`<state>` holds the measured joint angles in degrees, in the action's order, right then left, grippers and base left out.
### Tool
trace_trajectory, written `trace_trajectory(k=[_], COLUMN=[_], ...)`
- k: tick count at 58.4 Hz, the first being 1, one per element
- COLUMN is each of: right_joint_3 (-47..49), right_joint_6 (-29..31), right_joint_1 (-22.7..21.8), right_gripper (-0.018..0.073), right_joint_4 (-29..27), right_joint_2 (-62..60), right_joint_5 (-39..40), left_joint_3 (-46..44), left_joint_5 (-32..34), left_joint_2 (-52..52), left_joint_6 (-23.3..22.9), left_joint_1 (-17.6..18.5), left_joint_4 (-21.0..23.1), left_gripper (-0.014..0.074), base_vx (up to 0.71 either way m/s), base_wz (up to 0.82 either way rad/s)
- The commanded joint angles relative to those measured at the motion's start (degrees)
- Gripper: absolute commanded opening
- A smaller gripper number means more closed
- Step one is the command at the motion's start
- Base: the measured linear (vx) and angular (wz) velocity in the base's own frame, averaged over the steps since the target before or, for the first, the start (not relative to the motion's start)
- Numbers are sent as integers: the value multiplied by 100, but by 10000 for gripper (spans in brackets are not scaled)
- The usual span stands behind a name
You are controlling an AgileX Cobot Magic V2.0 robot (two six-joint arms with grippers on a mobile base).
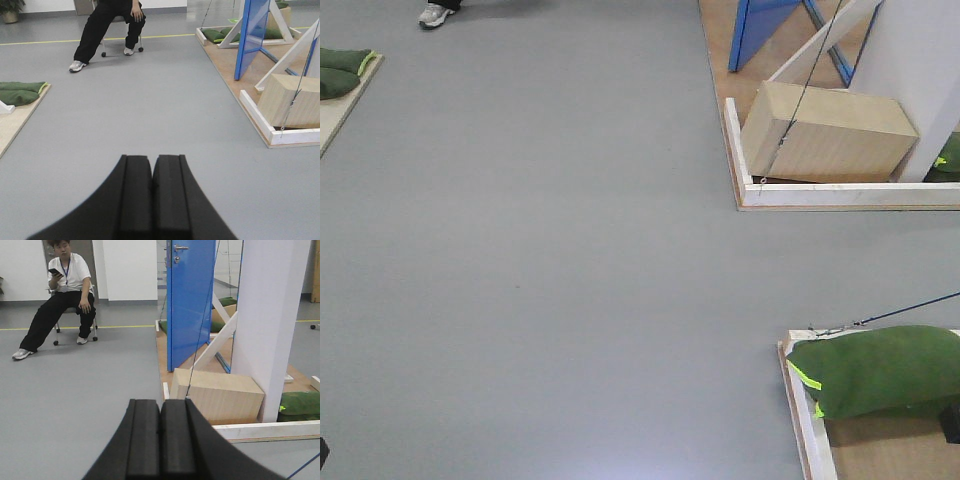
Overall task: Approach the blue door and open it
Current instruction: 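Drive the base forward toward the blue door on the wooden platform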
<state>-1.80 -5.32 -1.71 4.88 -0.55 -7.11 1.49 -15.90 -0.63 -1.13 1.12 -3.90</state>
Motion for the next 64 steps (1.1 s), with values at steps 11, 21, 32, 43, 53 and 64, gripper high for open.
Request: trace_trajectory(k=[11, 21, 32, 43, 53, 64], right_joint_3=[-3, -3, -3, -3, -3, -3], right_joint_6=[13, 13, 13, 13, 13, 13], right_joint_1=[-31, -31, -31, -31, 148, 279], right_gripper=[11, 11, 11, 11, 11, 11], right_joint_4=[3, 3, 3, 3, 3, 3], right_joint_2=[-85, -85, -85, -85, -98, -98], right_joint_5=[485, 485, 485, 485, 485, 485], left_joint_3=[-149, -149, -149, -149, -149, -149], left_joint_5=[480, 480, 480, 480, 486, 491], left_joint_2=[-93, -98, -98, -98, -98, -98], left_joint_6=[-39, -39, -39, -39, -39, -39], left_joint_1=[-4, -4, -4, -4, -82, -176], left_joint_4=[15, 15, 15, 15, 15, 15], left_gripper=[73, 73, 73, 73, 73, 73], base_vx=[0, 4, 11, 19, 25, 28], base_wz=[0, 0, -3, -9, -12, -5])
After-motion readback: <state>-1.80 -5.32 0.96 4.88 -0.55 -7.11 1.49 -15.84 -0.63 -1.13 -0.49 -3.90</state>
